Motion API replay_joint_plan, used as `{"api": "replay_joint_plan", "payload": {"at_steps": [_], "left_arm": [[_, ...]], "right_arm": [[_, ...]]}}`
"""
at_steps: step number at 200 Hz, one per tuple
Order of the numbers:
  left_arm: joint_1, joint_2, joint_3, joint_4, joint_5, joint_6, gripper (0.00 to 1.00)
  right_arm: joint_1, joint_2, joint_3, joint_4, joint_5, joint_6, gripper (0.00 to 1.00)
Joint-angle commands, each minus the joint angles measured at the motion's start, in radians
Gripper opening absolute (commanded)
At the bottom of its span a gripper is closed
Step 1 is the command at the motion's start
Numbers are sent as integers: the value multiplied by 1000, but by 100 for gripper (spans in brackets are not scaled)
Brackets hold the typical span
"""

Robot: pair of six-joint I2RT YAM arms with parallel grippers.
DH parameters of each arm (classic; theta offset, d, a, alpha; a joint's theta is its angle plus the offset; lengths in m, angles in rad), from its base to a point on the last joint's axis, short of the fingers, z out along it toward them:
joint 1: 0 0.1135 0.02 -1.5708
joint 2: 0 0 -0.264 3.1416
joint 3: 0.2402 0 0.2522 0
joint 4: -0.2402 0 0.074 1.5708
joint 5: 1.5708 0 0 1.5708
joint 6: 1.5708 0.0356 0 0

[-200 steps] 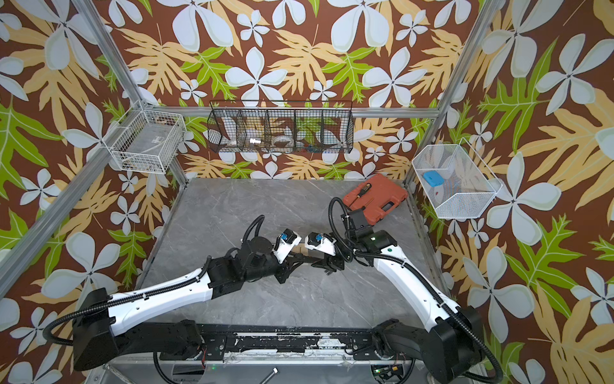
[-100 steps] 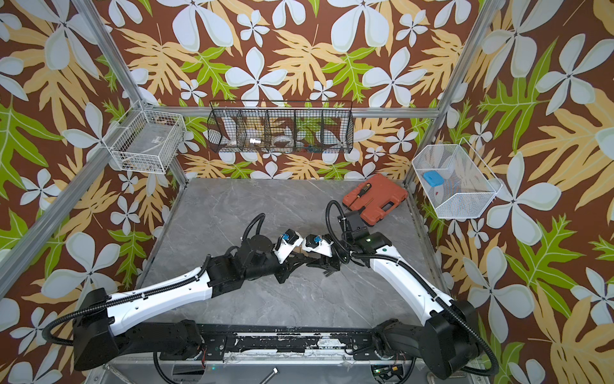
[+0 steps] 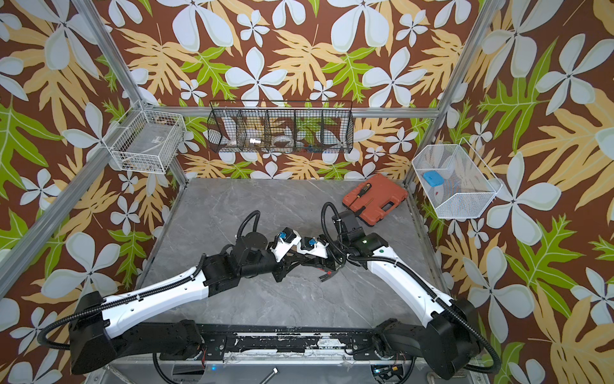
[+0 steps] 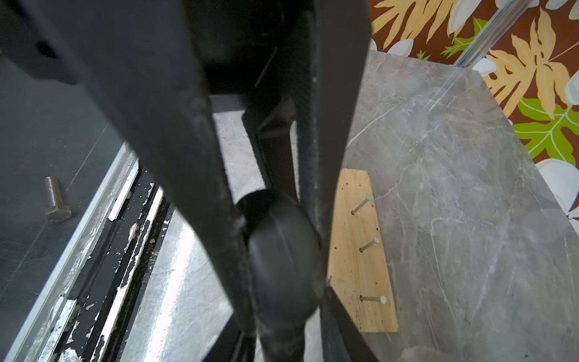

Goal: Use a claw hammer to pull out a nail
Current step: Pick up the hammer at the center of the board.

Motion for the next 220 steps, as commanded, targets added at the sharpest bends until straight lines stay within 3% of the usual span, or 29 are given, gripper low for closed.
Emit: {"api": "replay_joint_plan", "payload": {"at_steps": [1,37,54,96,120,186,220], "left_arm": [[3,-8,20,18,33,30,0],[8,-9,33,8,50,33,0],[9,-15,36,8,43,33,9],[22,-57,20,79,61,-9,41],[38,-101,-19,156,85,-55,50],[41,-216,-138,252,-48,-136,58],[41,-253,-199,266,-88,-180,58]], "right_arm": [[2,4,5,-2,-18,-10,32],[9,-6,-5,13,-31,-5,25],[9,-12,-4,14,-34,-3,22],[9,-16,12,25,-36,11,11],[9,-17,11,28,-37,18,8],[9,-106,-26,175,34,167,0],[9,-110,7,136,92,240,0]]}}
